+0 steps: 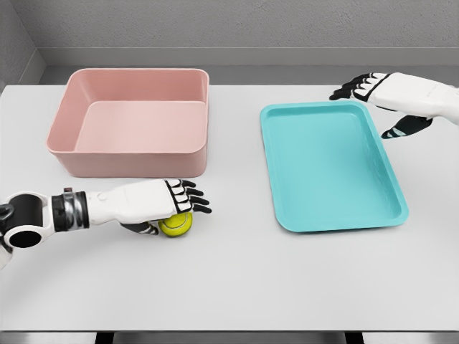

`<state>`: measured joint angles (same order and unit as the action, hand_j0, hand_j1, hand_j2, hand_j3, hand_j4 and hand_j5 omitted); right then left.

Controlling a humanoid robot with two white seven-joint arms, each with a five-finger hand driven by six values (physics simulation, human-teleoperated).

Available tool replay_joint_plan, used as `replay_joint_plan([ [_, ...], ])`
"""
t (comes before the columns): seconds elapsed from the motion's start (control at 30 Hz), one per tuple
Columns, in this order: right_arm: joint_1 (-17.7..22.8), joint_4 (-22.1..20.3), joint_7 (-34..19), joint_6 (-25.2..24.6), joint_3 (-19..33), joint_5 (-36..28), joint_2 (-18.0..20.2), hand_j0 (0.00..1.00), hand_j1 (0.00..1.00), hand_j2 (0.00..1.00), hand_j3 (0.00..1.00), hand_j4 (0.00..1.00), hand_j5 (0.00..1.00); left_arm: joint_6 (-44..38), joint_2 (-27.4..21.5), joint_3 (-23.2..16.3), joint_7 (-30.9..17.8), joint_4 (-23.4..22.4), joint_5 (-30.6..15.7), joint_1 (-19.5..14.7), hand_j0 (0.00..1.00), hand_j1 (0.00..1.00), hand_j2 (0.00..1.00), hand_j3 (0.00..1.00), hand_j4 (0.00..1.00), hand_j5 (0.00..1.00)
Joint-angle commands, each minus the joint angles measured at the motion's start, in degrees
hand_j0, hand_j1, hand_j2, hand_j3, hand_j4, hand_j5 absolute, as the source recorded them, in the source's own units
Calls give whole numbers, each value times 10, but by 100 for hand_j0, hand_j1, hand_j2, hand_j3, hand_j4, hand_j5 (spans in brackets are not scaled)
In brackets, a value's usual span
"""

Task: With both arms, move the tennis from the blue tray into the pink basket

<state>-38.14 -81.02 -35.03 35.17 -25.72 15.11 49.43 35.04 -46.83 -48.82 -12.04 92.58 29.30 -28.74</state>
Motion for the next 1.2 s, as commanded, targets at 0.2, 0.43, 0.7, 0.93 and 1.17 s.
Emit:
replay_joint_plan([
  [0.2,0,3,0,-2,1,-3,3,100,100,100,100,100,100,0,6,-5,0,-2,1,0,100,100,100,100,100,100],
  [0.43,0,8,0,-2,0,-4,3,100,100,100,100,100,100,0,6,-9,0,-1,5,0,91,91,91,91,91,91],
  [0.7,0,9,0,-2,0,-4,3,100,100,100,100,100,100,0,6,-10,-28,-2,3,2,65,65,65,65,65,65],
  [0.93,0,8,0,-2,0,-5,3,100,100,100,100,100,100,0,6,-9,-29,-2,1,-1,57,57,57,57,57,57],
  [1.17,0,8,0,-2,0,-5,4,100,100,100,100,100,100,0,6,-8,-29,0,-5,-15,57,57,57,57,57,57],
])
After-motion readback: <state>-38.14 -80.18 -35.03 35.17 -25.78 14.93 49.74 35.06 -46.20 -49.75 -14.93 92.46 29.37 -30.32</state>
